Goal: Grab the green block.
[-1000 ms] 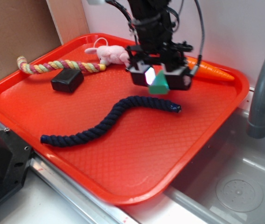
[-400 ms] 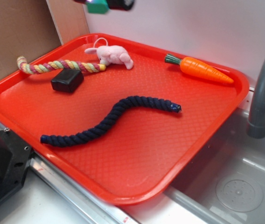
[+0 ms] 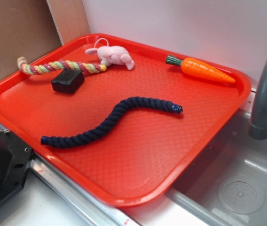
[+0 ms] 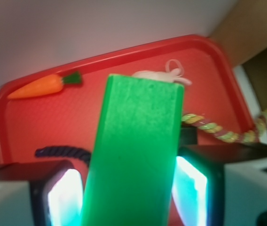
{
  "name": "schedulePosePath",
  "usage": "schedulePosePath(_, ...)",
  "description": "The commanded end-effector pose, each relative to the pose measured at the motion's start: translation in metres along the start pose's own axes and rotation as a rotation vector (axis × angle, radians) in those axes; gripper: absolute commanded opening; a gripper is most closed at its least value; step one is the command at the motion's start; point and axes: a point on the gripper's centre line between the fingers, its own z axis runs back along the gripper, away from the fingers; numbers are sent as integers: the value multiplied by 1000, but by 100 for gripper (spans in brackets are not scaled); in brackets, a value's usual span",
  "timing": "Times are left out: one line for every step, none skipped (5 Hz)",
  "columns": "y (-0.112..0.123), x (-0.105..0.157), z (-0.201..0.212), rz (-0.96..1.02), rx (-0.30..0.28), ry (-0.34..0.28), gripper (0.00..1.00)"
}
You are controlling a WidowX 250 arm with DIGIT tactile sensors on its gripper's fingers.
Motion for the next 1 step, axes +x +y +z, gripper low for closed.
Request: schedulePosePath(-4,18,7,-22,-21,-23,0)
